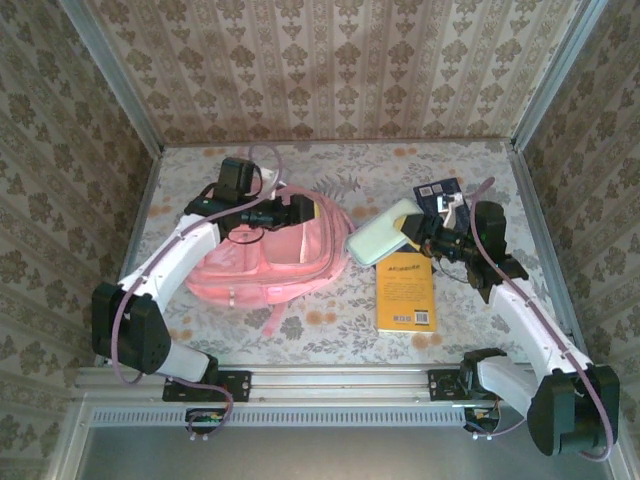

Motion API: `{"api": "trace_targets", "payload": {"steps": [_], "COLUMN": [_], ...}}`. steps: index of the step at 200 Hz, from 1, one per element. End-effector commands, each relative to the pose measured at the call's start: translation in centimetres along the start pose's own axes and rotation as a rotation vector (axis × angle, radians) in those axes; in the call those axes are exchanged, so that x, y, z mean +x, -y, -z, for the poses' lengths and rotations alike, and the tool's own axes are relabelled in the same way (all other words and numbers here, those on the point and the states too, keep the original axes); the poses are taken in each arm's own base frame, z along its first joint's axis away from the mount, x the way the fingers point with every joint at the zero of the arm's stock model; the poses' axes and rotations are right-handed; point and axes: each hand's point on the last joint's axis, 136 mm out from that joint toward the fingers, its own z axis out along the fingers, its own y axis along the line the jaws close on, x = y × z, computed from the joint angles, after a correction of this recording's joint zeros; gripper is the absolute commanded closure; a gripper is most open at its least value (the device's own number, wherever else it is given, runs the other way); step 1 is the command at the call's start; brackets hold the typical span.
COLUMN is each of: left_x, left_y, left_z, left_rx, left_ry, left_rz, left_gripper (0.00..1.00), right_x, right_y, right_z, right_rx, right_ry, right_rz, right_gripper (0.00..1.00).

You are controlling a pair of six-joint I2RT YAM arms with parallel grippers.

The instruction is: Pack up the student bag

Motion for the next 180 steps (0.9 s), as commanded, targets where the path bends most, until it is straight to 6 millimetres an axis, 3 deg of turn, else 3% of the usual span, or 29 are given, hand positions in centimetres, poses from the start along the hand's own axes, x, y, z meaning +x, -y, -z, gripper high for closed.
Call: {"api": "trace_targets", "payload": {"steps": [1, 65, 98, 125, 135, 180], "left_x": [-0.7, -1.8, -1.5, -1.9, -1.2, -0.6], "left_y": [-3.5, -7.0, -6.3, -6.4, -5.5, -5.8], "left_z": [0.7, -3.0, -5.3, -5.7, -6.4, -7.5], "left_rx": [-0.229, -0.303, -0.246, -0.235, -0.227, -0.233], "left_ry": [0.038, -0.019, -0.059, -0.054, -0.074, -0.1], "left_rz": [0.048, 0.177, 0.172, 0.167, 0.15, 0.156], "left_gripper": [0.19, 0.28, 0.34, 0.42, 0.45, 0.56], "right_x": [-0.6, 0.1, 0.8, 1.2, 1.3, 1.3], "right_y": [2.3, 4.5, 5.5, 5.9, 5.9, 6.0], "right_z": [0.8, 1.7, 1.5, 1.5, 1.6, 1.7], "right_rx": [0.101, 0.177, 0.186, 0.189, 0.193, 0.198], "right_ry": [0.099, 0.14, 0.125, 0.111, 0.111, 0.107], "right_rz": [0.011, 0.0, 0.0, -0.004, 0.003, 0.008], "right_gripper": [0.55, 0.55, 0.56, 0.56, 0.56, 0.56]}}
